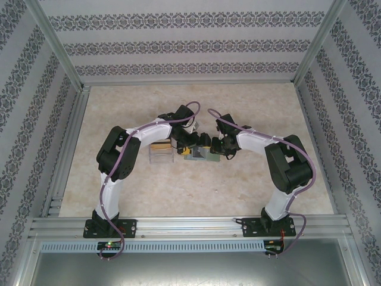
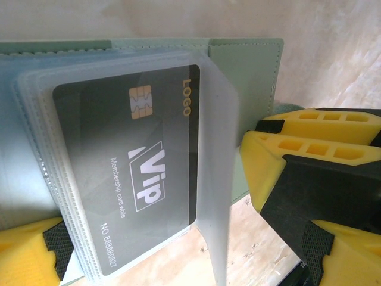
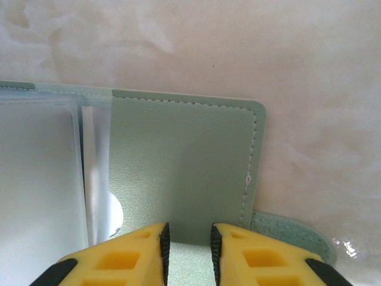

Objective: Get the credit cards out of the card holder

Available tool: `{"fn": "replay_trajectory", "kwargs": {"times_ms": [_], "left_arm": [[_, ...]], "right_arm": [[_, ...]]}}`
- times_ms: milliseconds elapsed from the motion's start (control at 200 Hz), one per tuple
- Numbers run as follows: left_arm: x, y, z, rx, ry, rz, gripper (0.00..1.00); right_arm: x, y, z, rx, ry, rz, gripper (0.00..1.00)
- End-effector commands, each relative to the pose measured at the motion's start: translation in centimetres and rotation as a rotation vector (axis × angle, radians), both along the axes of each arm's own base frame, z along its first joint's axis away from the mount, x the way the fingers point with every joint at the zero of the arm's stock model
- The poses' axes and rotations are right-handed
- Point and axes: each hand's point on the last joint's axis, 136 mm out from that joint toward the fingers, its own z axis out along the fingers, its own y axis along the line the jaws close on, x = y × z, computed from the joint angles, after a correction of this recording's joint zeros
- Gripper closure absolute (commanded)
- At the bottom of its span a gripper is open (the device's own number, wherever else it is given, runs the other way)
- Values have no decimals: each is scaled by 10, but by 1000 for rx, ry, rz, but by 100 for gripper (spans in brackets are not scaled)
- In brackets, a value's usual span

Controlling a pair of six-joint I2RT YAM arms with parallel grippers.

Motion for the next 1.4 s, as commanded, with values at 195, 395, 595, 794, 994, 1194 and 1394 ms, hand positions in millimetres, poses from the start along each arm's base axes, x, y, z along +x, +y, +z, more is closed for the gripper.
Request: {"fn": "replay_trajectory", "kwargs": {"times_ms": [195,395,595,794,994,1194,1394], "left_arm": [[-4,-26,3,-118,6,-62,0],[-1,-18,12,-75,-37,-57,0],[5,-10,32,-35,-87,-55,0],[9,-9,42,-28,-107,-50,0],[12,-1,41,29,-121,-33,0],[14,14,34,126,-130,-11,0],[15,-1,38,39,-128,-31,0]], "right_arm": [[-4,-2,-10,12,30,-32,67],[-6,-2,-12,13,36,-35,67],[-6,-2,-13,13,37,-36,67],[-7,-3,-13,10,35,-34,67],[-8,-3,-13,9,35,-35,67],[-9,-3,-13,10,36,-34,68],[-10,-4,-13,7,38,-36,68]]}}
